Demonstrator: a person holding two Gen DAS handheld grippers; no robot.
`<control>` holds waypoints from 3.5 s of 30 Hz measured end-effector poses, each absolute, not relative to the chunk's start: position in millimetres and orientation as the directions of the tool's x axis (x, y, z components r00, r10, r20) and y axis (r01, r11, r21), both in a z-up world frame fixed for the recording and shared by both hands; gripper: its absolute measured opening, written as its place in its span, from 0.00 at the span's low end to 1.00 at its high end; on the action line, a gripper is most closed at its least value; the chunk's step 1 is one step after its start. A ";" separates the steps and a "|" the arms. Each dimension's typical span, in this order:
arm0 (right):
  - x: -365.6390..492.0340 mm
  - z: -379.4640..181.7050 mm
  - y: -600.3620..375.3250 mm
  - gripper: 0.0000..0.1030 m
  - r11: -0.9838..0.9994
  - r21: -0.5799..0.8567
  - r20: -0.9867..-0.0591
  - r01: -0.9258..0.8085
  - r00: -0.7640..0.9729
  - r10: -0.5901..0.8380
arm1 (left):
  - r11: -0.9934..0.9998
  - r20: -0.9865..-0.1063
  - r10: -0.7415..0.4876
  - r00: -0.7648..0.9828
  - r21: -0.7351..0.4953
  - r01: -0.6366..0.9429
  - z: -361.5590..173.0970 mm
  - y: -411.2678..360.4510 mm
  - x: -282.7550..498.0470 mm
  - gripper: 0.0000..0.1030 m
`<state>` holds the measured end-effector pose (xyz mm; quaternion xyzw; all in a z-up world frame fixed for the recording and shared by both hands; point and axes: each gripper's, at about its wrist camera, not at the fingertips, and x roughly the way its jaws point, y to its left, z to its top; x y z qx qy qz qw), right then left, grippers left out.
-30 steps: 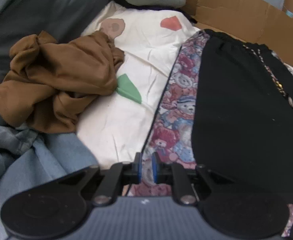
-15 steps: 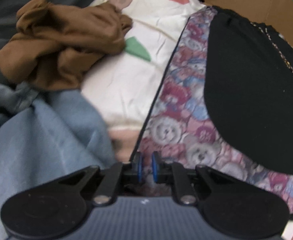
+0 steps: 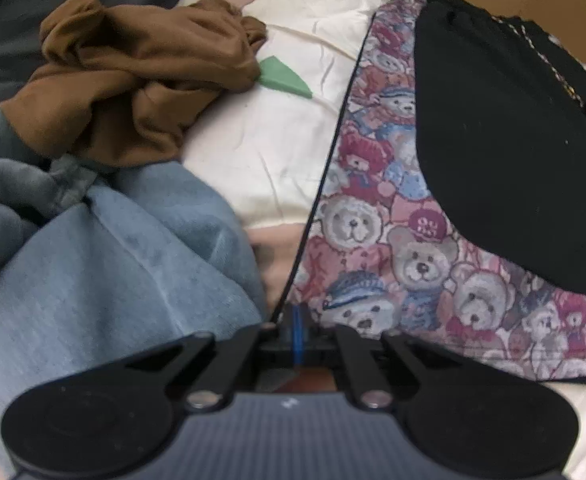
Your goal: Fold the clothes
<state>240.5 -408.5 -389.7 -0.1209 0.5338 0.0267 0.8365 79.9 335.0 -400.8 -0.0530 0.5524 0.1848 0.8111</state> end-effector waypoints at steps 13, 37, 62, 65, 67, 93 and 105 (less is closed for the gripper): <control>235.4 -389.3 -398.7 0.15 0.962 -0.169 -0.900 -0.215 0.432 -0.061 | 0.935 -0.898 0.277 0.343 0.170 -0.312 -388.8 330.2 99.2 0.48; 227.3 -388.5 -379.3 0.15 0.962 -0.093 -0.900 -0.255 0.435 0.028 | 0.961 -0.936 0.090 0.340 -0.008 -0.277 -414.3 359.6 78.8 0.34; 208.9 -372.2 -357.1 0.15 0.962 0.060 -0.876 -0.265 0.448 0.178 | 0.939 -0.921 0.066 0.384 -0.073 -0.336 -340.1 347.4 81.1 0.05; 200.8 -372.0 -347.6 0.15 0.956 0.078 -0.867 -0.284 0.454 0.206 | 0.936 -0.917 0.058 0.394 -0.087 -0.341 -321.7 341.7 89.0 0.05; 195.7 -370.9 -343.7 0.15 0.955 0.098 -0.858 -0.280 0.462 0.224 | 0.933 -0.915 0.052 0.399 -0.097 -0.346 -310.4 336.9 95.2 0.05; 171.9 -340.5 -312.4 0.35 0.931 0.209 -0.768 -0.298 0.539 0.345 | 0.870 -0.888 -0.189 0.420 -0.350 -0.348 -270.4 242.5 215.4 0.05; 180.1 -331.1 -294.3 0.35 0.895 0.249 -0.736 -0.369 0.528 0.423 | 0.828 -0.837 -0.298 0.459 -0.466 -0.311 -294.9 191.9 267.2 0.05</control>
